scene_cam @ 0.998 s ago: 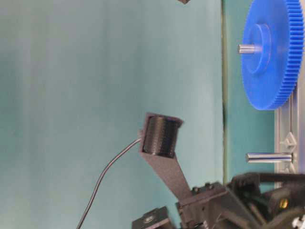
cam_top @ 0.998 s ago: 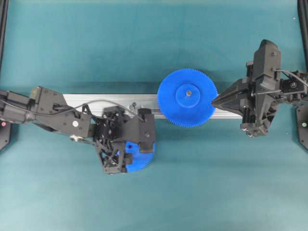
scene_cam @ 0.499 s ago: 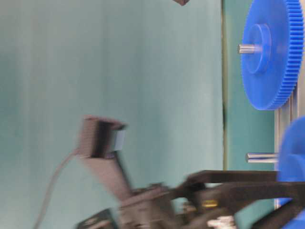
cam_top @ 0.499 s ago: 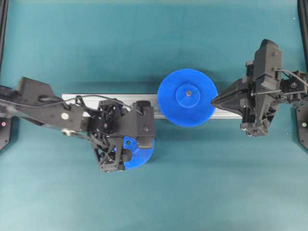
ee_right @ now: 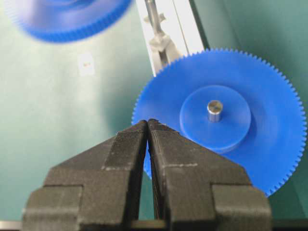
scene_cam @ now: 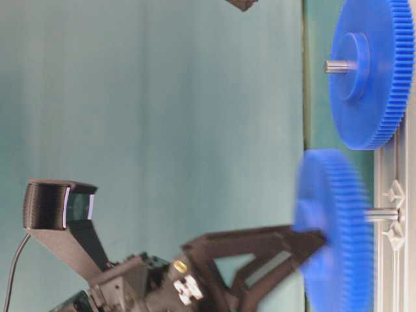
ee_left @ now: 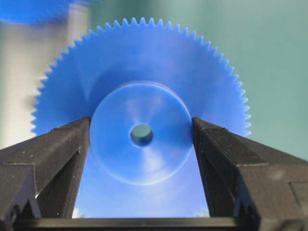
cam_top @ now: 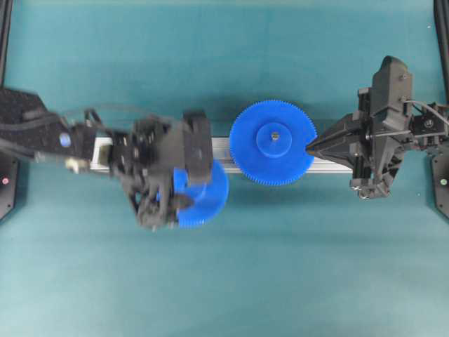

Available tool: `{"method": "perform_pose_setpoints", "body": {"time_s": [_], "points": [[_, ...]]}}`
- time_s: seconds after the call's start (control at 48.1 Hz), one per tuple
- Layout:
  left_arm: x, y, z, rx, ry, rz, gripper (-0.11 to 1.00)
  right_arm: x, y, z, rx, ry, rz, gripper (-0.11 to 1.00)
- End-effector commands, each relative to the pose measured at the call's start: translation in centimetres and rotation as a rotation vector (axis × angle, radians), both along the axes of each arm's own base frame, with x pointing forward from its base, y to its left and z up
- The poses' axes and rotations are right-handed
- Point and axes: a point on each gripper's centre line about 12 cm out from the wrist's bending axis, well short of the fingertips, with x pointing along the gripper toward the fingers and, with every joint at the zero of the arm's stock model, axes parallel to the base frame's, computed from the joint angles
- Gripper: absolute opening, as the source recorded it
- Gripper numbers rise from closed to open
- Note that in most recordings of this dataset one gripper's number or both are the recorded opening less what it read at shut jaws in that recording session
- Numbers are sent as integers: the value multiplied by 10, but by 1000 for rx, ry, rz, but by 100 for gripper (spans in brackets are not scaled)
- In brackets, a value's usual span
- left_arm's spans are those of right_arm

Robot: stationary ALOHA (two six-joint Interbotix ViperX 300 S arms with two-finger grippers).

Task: Insert the small gear onto the shaft.
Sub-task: 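Carry the small gear with the left gripper above the empty left shaft, then align the gear hole over the shaft, meshing teeth with the large gear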

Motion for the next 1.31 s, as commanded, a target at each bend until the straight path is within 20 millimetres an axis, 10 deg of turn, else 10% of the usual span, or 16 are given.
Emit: {"method": "perform_pose_setpoints", "body": {"time_s": [0.0,1.289], "points": [[-1,4,13,28,-38,-21,72,2,0,7,6,-31,-4,14],[3,46,-25,84,-15,22,72,0,-1,3,7,-27,-11,14]]}}
